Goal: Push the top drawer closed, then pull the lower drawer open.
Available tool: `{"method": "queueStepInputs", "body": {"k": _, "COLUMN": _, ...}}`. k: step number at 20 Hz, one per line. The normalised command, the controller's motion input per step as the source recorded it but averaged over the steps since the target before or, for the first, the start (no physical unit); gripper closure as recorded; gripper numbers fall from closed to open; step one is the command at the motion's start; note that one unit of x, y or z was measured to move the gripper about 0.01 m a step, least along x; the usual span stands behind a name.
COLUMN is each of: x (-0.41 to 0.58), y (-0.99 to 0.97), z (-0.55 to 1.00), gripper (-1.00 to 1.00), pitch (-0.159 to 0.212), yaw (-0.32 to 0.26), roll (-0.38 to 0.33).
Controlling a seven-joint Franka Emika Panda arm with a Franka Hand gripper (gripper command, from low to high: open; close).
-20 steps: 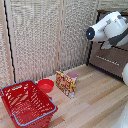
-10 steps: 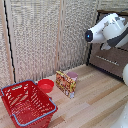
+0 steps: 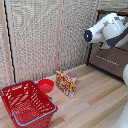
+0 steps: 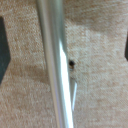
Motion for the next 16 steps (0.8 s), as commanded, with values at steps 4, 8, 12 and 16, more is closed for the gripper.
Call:
{"method": "queueStepInputs", "body": {"k": 4, "x": 0.086, "y": 0.49, "z": 0.02, "gripper": -1.0, "pitch": 0.0, "yaw": 0.031, "roll": -0.01}}
{"method": "queueStepInputs", "body": {"k": 8, "x": 0.156, "y": 0.37, "z": 0.0, "gripper": -1.0, "pitch": 0.0, "yaw": 0.012, "roll": 0.016}}
{"method": "queueStepInputs", "body": {"k": 12, "x": 0.274, "y": 0.15, "z": 0.0, "gripper": -1.0, "pitch": 0.021, "yaw": 0.0, "roll": 0.08}}
{"method": "queueStepInputs", "body": {"k": 16, "x": 0.253, "y": 0.09, "z": -0.03, "gripper": -1.0, "pitch": 0.019, "yaw": 0.0, "roll": 0.144}}
